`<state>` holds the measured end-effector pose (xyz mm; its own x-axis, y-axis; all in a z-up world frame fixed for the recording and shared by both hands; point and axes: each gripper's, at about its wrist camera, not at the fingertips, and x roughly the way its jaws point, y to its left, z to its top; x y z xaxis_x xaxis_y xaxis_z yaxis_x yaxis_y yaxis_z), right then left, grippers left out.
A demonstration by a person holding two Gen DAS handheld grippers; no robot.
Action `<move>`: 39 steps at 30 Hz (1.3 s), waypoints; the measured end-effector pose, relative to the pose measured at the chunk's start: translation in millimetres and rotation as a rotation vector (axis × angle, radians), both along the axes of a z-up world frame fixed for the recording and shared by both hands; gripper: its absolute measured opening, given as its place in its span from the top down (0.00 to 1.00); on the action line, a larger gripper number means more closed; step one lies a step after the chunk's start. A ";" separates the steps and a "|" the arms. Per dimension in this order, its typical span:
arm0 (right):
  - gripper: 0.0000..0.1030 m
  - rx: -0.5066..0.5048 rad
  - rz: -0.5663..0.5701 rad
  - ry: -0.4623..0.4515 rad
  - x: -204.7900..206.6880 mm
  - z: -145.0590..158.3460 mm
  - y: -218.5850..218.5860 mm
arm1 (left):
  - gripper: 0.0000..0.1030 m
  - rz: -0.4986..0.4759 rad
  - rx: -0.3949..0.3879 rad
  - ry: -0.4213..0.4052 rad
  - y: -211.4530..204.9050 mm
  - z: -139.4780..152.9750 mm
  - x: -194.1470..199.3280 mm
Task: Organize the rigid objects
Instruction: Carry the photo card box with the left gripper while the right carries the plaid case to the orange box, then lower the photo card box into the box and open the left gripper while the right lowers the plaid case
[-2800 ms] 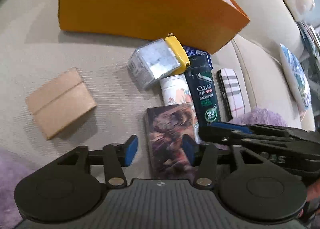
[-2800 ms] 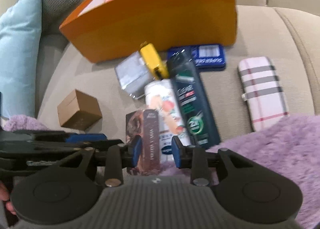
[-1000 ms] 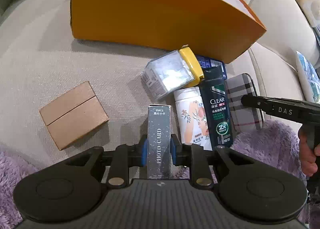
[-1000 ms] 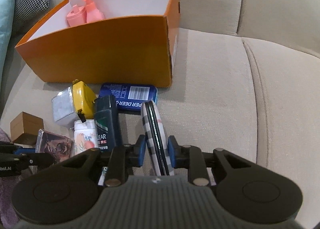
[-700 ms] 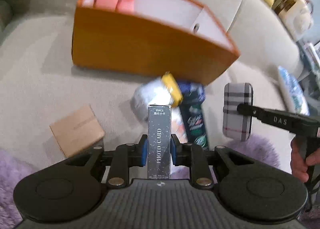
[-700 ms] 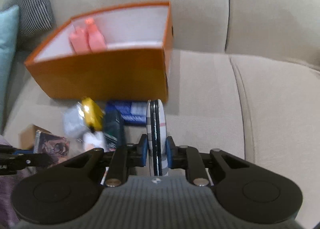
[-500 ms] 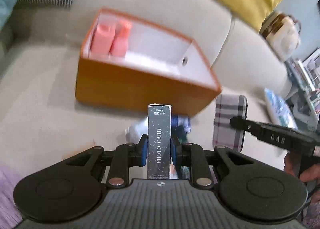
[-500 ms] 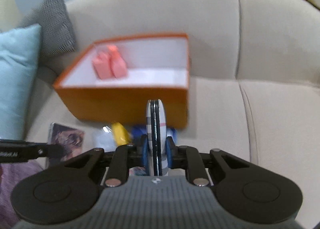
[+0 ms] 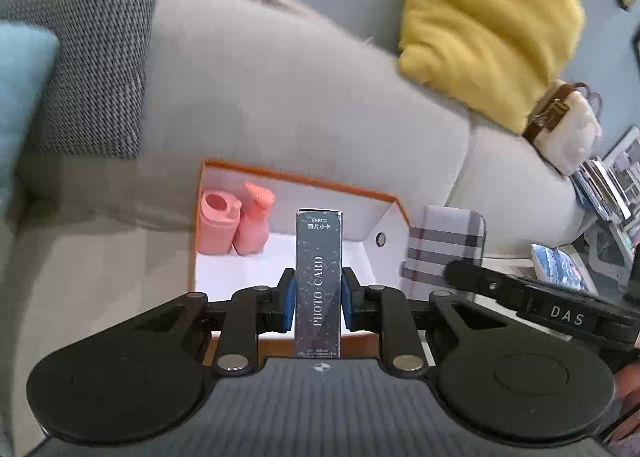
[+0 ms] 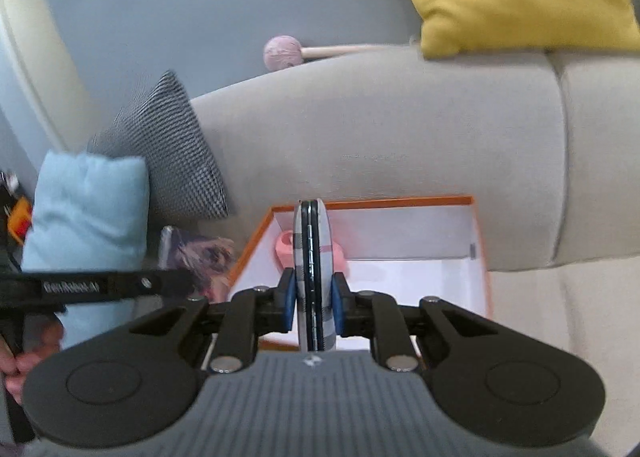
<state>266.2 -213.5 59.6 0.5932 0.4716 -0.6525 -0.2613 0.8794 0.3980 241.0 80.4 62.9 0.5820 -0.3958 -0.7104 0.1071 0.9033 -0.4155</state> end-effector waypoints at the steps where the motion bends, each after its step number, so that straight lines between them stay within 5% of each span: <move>1: 0.82 0.014 -0.006 0.026 9.6 -8.1 1.8 | 0.76 0.002 0.002 0.028 -0.1 -8.5 10.6; 6: 0.82 0.007 -0.006 0.163 52.6 -58.7 16.9 | 0.76 -0.010 0.076 0.164 -10.6 -60.2 59.5; 14: 0.82 0.024 0.019 0.328 93.6 -129.9 33.6 | 0.76 -0.076 0.255 0.269 -37.1 -105.1 95.2; 27: 0.82 0.082 0.020 0.458 110.3 -170.6 37.2 | 0.75 -0.065 0.350 0.428 -48.0 -145.6 120.6; 39: 0.82 0.056 0.025 0.454 112.0 -166.9 46.7 | 0.70 -0.124 0.452 0.300 -51.6 -120.9 109.5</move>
